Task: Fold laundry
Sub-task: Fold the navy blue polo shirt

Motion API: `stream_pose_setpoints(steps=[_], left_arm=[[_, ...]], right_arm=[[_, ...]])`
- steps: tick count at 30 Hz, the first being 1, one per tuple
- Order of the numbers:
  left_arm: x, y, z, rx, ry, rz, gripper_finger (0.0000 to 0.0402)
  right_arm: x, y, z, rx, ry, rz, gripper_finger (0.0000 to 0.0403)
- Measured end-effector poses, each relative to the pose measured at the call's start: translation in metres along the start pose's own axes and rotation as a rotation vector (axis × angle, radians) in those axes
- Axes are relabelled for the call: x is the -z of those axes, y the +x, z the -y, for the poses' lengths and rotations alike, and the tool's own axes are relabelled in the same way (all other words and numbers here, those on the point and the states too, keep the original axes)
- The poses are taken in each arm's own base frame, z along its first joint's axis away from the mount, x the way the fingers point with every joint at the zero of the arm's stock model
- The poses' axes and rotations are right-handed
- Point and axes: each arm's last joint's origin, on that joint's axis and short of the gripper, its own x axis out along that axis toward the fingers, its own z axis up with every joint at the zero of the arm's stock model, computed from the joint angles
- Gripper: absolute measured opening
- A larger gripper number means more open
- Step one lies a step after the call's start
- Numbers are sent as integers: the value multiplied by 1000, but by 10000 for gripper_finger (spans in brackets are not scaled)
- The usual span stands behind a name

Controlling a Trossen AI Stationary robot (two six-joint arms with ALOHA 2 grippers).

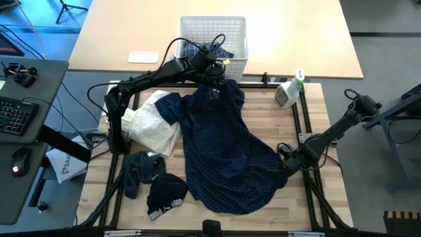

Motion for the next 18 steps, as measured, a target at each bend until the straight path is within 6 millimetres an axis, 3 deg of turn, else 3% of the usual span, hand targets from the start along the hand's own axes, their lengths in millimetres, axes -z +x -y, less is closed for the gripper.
stream_pose_setpoints(steps=[3,7,15,18], left_arm=[[-2,0,2,0,4,10,0],[-8,-2,-1,-52,7,51,0],[-24,-2,-10,-188,-18,226,0],[-23,3,-10,-206,-49,276,0]], right_arm=[[2,4,-2,24,-12,1,30],[9,-13,-9,96,-43,19,14],[45,-122,-53,30,-105,70,2],[62,-153,-64,45,-160,60,1]])
